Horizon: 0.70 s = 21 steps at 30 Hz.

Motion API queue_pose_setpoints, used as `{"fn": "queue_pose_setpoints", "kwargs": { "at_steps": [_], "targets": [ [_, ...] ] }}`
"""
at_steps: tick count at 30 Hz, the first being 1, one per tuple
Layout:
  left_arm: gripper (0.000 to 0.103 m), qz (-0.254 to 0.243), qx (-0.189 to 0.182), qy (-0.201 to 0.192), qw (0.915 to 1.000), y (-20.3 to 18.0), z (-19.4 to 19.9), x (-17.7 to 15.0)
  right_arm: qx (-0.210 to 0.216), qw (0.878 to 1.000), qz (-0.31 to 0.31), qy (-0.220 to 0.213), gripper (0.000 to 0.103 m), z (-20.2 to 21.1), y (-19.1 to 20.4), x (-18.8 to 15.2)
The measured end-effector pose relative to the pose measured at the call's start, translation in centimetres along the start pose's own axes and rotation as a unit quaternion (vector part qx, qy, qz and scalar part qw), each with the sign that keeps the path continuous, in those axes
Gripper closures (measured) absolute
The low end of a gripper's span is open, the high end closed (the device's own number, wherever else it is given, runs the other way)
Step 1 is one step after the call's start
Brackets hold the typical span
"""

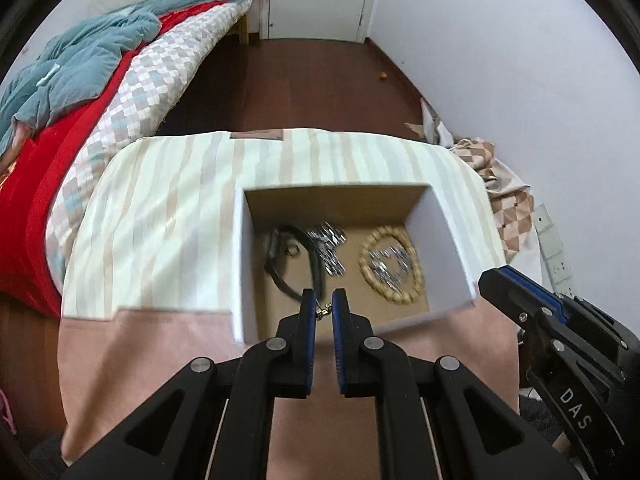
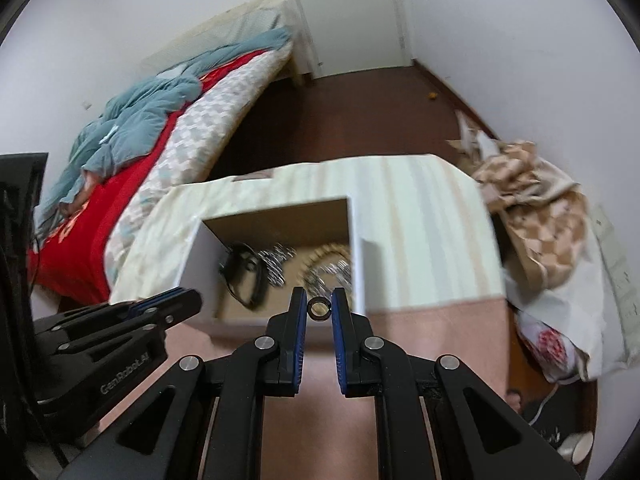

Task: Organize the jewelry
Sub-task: 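Lower the ring and earring into the box and open both tools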

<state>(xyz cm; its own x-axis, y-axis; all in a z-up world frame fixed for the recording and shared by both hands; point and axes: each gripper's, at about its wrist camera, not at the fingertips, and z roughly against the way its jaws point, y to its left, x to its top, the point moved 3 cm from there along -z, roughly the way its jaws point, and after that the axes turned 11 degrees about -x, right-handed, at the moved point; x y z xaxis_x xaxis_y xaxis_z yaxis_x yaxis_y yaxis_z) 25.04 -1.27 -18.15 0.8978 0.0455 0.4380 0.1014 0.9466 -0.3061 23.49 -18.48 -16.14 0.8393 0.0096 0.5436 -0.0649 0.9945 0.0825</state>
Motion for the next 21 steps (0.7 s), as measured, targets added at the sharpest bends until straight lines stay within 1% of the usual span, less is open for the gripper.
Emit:
{"fn": "queue_pose_setpoints", "kwargs": {
  "at_steps": [3,5,7,9,11,12,13,14,15,16,18,20,21],
  "targets": [
    [0.098,0.008,-0.006,0.021,0.9997,1.2,-1.5,1.3,0.012,1.0,0.011,0.024,0.09,-2.2,0.8,1.8],
    [0.097,0.013,-0.011,0.039,0.9991,1.7,-2.6,1.8,0.02,0.999,0.017,0.048,0.09,-3.9,1.0,2.3],
    [0.095,0.017,-0.005,0.059,0.9981,1.9,-3.3,2.2,0.03,0.997,0.015,0.072,0.09,-5.5,1.0,3.0],
    [0.094,0.02,-0.001,0.058,0.9981,1.9,-3.4,2.7,0.035,0.995,0.011,0.095,0.089,-6.7,1.0,3.6],
    [0.09,0.021,0.001,0.052,0.9985,1.9,-3.1,3.1,0.045,0.993,0.002,0.108,0.088,-7.2,0.9,3.9],
    [0.085,0.021,0.005,0.048,0.9986,1.9,-3.0,3.2,0.044,0.993,0.001,0.108,0.08,-7.2,0.7,4.1],
    [0.068,0.02,0.011,0.043,0.9988,1.9,-2.7,3.4,0.041,0.994,-0.002,0.104,0.065,-7.0,0.5,4.3],
    [0.055,0.02,0.019,0.04,0.9988,2.0,-2.6,3.5,0.044,0.994,-0.004,0.102,0.059,-6.9,0.4,4.6],
    [0.032,0.02,0.027,0.035,0.9988,2.1,-2.4,3.7,0.043,0.994,-0.006,0.1,0.057,-6.7,0.3,4.7],
    [0.026,0.021,0.034,0.027,0.9988,2.3,-2.0,3.8,0.038,0.994,-0.006,0.098,0.057,-6.5,0.2,4.8],
    [0.026,0.024,0.041,0.018,0.9987,2.6,-1.4,4.0,0.032,0.995,-0.006,0.093,0.057,-5.8,0.0,5.0],
    [0.026,0.025,0.047,0.016,0.9984,2.9,-0.8,4.0,0.016,0.996,-0.004,0.09,0.057,-5.2,-0.2,5.0],
    [0.024,0.024,0.053,0.014,0.9982,3.0,-0.5,4.0,0.005,0.996,0.002,0.086,0.055,-4.7,-0.3,5.0]
  ]
}}
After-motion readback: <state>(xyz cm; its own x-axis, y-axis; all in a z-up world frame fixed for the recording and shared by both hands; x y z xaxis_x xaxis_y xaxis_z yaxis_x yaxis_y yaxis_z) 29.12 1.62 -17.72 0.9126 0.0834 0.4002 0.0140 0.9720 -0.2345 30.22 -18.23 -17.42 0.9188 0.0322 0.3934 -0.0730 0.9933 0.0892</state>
